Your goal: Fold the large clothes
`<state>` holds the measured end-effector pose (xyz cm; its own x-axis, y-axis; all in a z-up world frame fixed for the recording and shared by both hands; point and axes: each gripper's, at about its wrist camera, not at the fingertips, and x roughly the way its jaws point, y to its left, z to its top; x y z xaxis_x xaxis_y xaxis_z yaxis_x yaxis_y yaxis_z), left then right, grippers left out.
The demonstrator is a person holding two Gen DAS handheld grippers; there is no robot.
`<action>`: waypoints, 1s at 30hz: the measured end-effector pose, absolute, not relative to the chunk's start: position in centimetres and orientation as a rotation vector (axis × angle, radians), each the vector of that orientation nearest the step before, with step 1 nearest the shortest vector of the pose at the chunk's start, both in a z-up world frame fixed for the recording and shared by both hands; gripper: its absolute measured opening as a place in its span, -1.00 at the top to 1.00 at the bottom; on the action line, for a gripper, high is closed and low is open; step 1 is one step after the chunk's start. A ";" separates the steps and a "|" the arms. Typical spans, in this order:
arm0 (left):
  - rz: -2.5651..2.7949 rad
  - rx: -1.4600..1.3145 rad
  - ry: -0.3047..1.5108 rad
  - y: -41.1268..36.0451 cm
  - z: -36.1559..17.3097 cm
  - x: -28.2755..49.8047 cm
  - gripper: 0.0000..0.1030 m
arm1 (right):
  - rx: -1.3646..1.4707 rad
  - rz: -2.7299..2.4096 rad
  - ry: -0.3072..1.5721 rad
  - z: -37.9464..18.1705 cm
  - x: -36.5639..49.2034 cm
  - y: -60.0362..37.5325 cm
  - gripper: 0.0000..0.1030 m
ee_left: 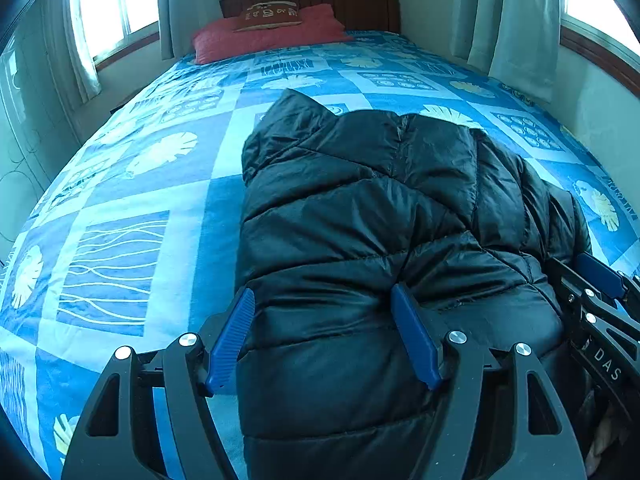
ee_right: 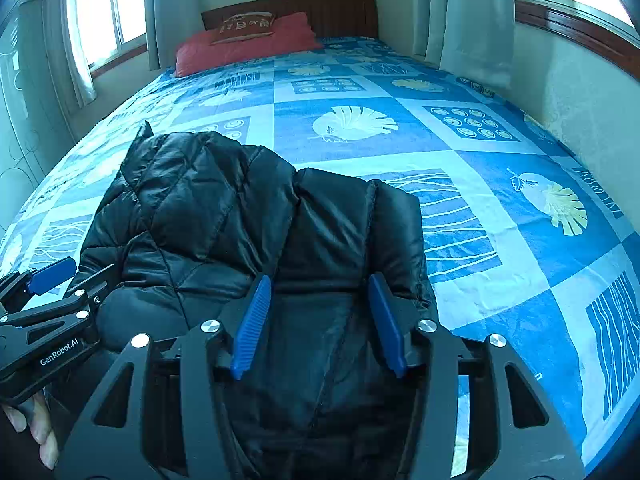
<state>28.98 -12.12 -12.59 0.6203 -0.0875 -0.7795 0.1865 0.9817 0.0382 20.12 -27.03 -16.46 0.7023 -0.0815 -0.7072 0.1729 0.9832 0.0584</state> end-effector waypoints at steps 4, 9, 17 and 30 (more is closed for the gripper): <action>-0.149 0.072 0.899 -11.1 -11.9 28.4 -0.36 | 0.138 -0.137 0.767 -15.8 19.2 -27.2 -0.13; -0.128 -0.023 0.917 -9.1 -11.4 27.4 -0.36 | 0.154 -0.141 0.754 -15.2 18.3 -27.6 -0.16; -0.048 -0.108 0.914 -6.5 -10.9 25.9 -0.36 | 0.217 -0.175 0.747 -14.7 16.6 -29.4 -0.31; -0.070 -0.588 1.042 -0.4 -15.2 23.9 -0.48 | 0.476 -0.103 0.821 -18.0 15.8 -33.6 -0.63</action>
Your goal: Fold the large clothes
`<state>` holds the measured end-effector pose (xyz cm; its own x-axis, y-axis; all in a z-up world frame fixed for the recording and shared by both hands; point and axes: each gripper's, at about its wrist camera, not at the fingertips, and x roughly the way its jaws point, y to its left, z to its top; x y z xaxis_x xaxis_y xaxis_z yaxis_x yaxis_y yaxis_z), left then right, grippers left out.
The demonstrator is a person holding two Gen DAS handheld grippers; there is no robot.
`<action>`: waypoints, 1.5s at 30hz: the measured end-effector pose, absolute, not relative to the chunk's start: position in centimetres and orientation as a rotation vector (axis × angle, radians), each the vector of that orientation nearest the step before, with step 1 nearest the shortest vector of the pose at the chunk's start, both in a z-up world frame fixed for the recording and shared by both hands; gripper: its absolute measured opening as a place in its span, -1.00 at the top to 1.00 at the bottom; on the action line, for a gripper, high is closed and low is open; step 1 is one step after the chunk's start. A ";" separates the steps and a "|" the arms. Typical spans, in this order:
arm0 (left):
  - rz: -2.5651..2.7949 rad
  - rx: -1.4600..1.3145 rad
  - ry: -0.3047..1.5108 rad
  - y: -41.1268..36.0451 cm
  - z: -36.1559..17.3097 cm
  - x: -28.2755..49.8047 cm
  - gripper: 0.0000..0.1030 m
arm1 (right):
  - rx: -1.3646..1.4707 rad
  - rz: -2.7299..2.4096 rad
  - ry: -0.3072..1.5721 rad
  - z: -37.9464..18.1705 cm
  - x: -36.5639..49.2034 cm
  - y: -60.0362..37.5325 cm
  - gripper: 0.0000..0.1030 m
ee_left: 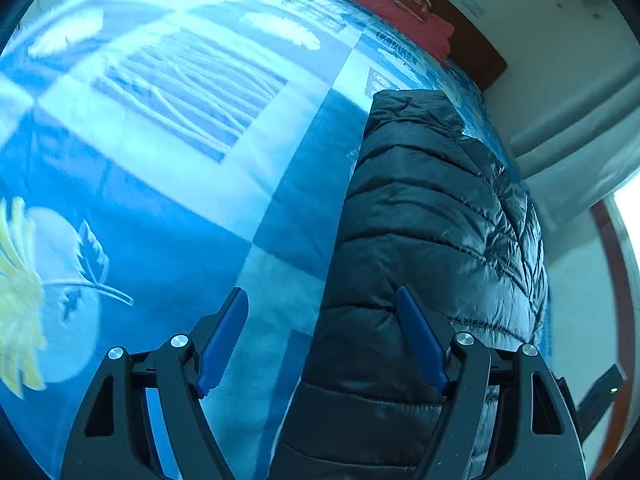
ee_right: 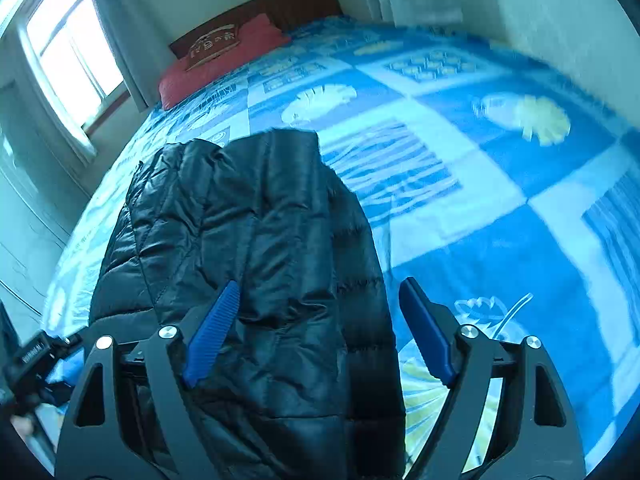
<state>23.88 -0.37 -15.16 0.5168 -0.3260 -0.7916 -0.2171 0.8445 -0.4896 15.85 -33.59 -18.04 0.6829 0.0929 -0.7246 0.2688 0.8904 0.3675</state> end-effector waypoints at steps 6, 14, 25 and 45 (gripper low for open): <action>-0.074 -0.656 1.043 -0.6 -16.4 23.6 -0.54 | 0.617 -0.055 0.848 -20.3 16.2 -34.8 -0.77; -0.138 -0.915 1.047 0.6 -18.9 23.6 -0.58 | 0.776 0.039 0.850 -22.5 16.4 -35.6 -0.79; -0.192 -1.057 1.040 -1.0 -19.9 25.4 -0.70 | 0.788 0.068 0.835 -23.0 17.5 -34.9 -0.82; -0.214 -0.936 0.997 -0.3 -17.2 24.5 -0.30 | 0.846 0.151 0.737 -21.3 16.8 -32.4 0.26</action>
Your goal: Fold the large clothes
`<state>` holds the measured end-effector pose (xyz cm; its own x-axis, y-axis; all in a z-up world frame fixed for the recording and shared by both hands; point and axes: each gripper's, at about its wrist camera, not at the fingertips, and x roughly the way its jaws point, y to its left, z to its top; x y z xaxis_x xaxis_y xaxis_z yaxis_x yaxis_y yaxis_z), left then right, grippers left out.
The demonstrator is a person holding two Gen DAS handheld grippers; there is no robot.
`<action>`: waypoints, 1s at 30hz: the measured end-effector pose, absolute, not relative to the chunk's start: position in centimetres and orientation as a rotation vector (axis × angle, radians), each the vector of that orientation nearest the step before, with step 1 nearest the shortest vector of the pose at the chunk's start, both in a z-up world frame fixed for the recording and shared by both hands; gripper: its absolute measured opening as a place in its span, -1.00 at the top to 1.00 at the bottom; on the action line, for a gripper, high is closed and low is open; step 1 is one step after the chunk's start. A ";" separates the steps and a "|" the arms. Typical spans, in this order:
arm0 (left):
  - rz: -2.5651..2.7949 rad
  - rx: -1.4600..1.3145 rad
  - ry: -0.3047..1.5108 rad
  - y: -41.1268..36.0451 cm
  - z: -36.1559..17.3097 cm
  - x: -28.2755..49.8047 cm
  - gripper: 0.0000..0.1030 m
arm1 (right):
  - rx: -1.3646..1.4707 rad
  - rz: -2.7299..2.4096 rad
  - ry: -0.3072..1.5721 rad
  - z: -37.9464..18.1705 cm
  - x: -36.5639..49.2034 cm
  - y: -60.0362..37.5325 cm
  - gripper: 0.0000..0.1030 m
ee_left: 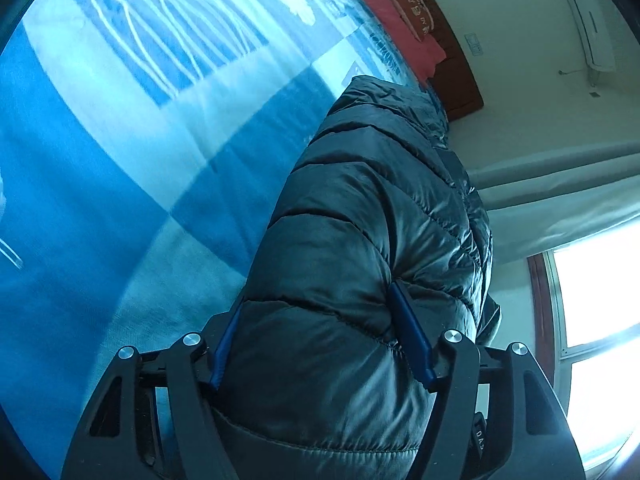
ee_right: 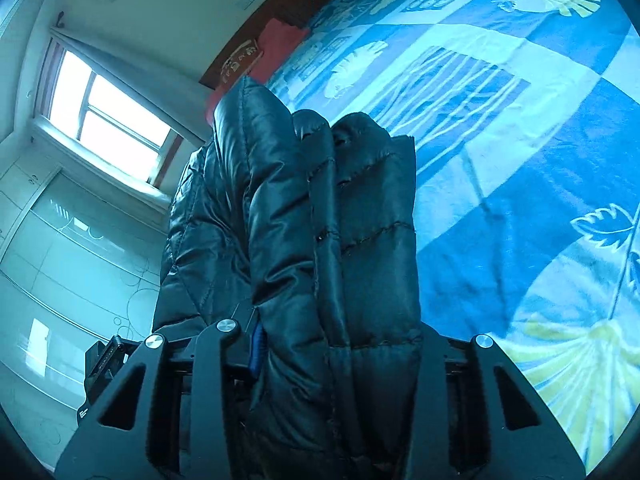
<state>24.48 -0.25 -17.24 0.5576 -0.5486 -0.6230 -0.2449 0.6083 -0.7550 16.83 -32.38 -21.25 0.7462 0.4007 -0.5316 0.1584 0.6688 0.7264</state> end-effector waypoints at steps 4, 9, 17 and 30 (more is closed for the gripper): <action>-0.194 -0.919 0.972 1.6 -16.2 24.5 -0.28 | 0.852 0.194 0.737 -20.9 18.3 -30.3 0.29; -0.144 -0.914 0.944 5.2 -15.6 25.2 -0.28 | 0.860 0.268 0.755 -20.7 20.9 -26.5 0.30; -0.062 -0.925 0.892 10.9 -15.1 25.9 -0.28 | 0.839 0.360 0.776 -20.0 24.7 -20.8 0.31; -0.071 -0.922 0.891 13.1 -16.7 25.9 -0.29 | 0.840 0.351 0.795 -21.7 25.2 -19.5 0.28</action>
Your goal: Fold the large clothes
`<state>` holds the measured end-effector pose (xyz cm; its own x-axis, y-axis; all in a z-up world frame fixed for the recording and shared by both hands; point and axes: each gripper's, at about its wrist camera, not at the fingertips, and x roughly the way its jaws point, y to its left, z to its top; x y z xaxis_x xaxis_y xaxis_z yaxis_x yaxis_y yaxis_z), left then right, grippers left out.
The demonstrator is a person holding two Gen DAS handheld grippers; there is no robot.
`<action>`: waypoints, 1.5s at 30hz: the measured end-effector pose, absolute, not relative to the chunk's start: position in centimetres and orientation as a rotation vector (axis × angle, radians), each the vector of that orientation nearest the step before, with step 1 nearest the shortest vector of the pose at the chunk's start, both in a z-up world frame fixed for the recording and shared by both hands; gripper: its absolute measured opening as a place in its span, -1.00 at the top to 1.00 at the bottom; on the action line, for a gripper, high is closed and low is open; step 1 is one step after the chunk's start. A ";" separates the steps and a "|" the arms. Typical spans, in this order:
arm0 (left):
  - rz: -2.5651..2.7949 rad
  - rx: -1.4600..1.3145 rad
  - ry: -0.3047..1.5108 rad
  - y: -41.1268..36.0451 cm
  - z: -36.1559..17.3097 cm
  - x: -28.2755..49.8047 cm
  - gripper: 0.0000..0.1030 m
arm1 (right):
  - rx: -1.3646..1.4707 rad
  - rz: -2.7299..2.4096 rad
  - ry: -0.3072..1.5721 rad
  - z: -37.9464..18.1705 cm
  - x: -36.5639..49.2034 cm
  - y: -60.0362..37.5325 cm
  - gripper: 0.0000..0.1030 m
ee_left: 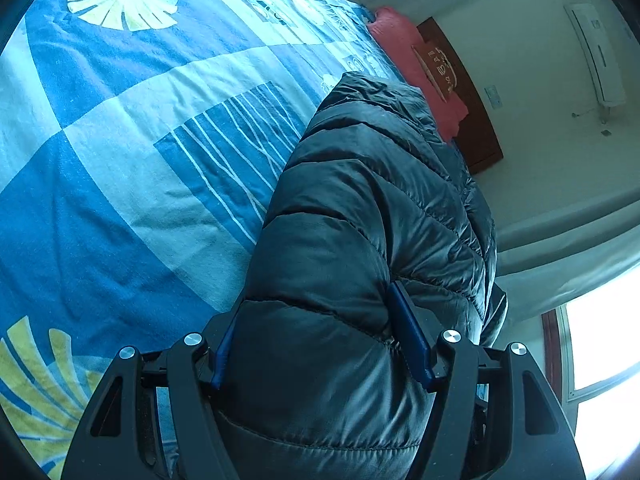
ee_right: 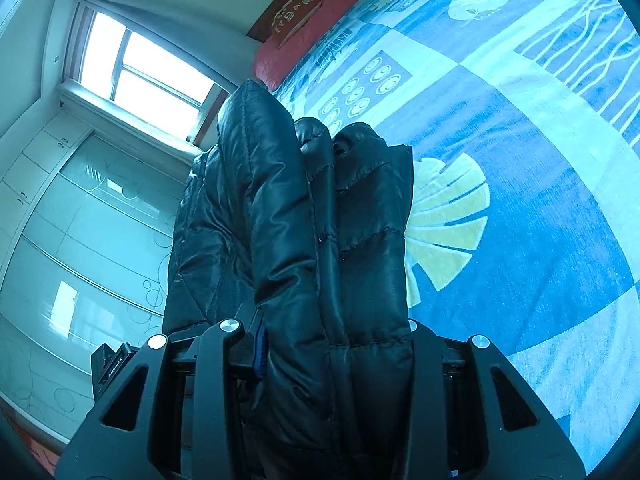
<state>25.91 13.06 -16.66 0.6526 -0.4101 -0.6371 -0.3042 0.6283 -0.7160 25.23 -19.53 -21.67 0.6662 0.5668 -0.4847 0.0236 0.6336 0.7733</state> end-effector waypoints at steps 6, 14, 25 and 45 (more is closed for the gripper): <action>-0.082 -0.922 0.887 13.2 -17.3 26.0 -0.30 | 0.836 0.341 0.796 -22.3 25.3 -19.5 0.20; -0.109 -0.944 0.897 13.7 -17.4 26.0 -0.37 | 0.830 0.322 0.813 -22.3 25.6 -19.5 -0.07; -0.152 -0.818 0.870 14.8 -14.6 24.8 -0.43 | 0.772 0.325 0.818 -20.8 24.2 -20.9 -0.46; -0.086 -0.760 0.945 14.3 -15.7 32.3 -0.43 | 0.856 0.293 0.918 -21.7 32.6 -22.4 -0.06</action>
<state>32.32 14.32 -15.71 0.6028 -0.3834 -0.6997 -0.2506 0.7416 -0.6223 32.64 -22.36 -21.66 0.5967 0.5599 -0.5748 0.1226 0.6443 0.7549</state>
